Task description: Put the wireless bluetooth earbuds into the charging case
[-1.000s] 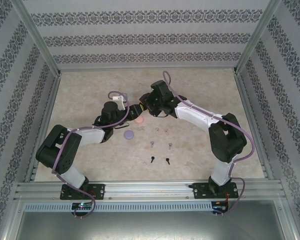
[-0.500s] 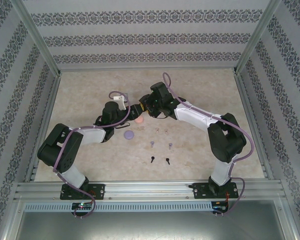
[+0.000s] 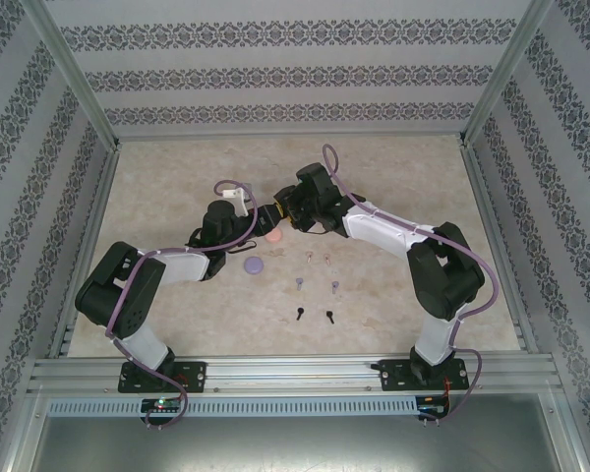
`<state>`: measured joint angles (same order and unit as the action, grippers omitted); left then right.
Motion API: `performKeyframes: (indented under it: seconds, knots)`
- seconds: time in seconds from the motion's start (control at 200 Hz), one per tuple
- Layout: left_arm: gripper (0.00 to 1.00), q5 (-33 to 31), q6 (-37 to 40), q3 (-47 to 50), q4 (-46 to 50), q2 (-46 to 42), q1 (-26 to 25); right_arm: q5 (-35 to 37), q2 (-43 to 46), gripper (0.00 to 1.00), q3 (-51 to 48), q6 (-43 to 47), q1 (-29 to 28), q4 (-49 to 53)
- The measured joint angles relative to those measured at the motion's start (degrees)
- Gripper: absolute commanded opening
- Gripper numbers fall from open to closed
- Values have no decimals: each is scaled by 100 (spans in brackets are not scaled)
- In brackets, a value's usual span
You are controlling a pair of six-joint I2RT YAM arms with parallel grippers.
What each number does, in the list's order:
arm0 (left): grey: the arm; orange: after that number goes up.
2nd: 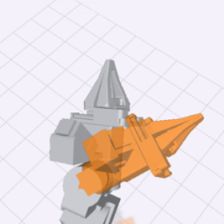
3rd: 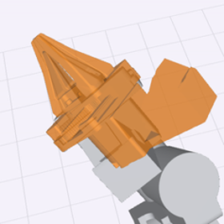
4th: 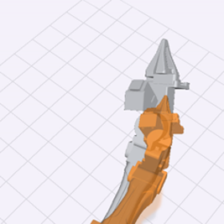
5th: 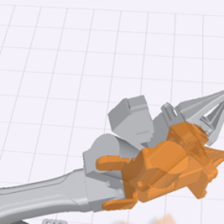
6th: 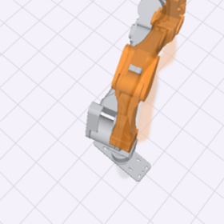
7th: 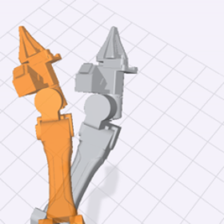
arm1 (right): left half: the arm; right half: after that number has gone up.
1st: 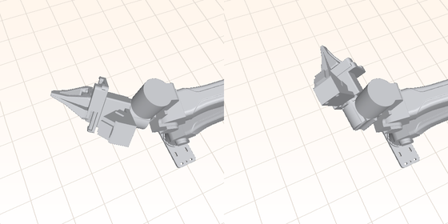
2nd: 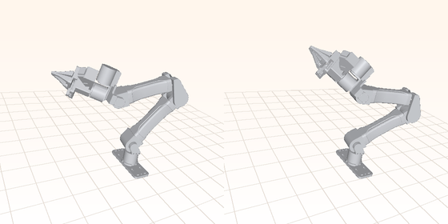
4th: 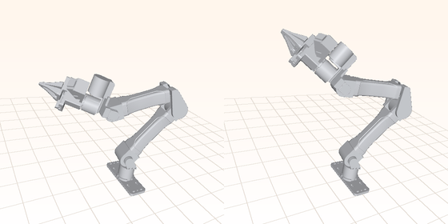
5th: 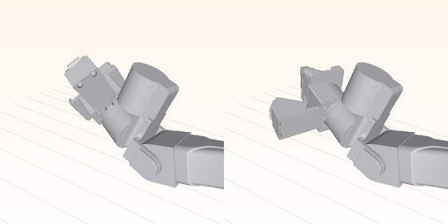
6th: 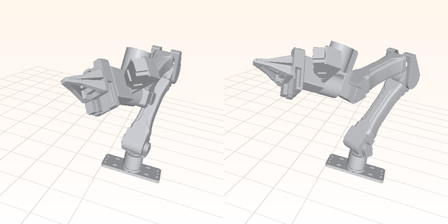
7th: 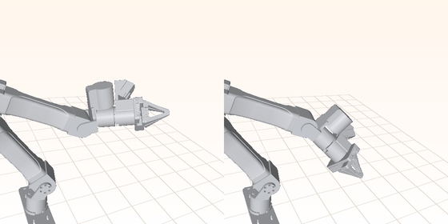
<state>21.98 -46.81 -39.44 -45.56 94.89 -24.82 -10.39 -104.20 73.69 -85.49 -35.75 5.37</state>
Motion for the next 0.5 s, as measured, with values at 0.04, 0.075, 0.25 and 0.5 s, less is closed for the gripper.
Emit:
performKeyframes:
  seconds: [0.04,0.075,0.25,0.5]
  knots:
    - [39,-11,-4,9,-26,0,-4,0,0,45,-11,-33,0,-22]
    - [41,-28,-13,22,-59,0,-11,0,0,45,-28,-50,0,-57]
    - [42,-175,-81,205,-254,0,-35,-7,0,44,-181,-192,-2,-184]
    - [43,-299,-107,337,-343,-118,-37,0,0,45,-295,-337,0,-184]
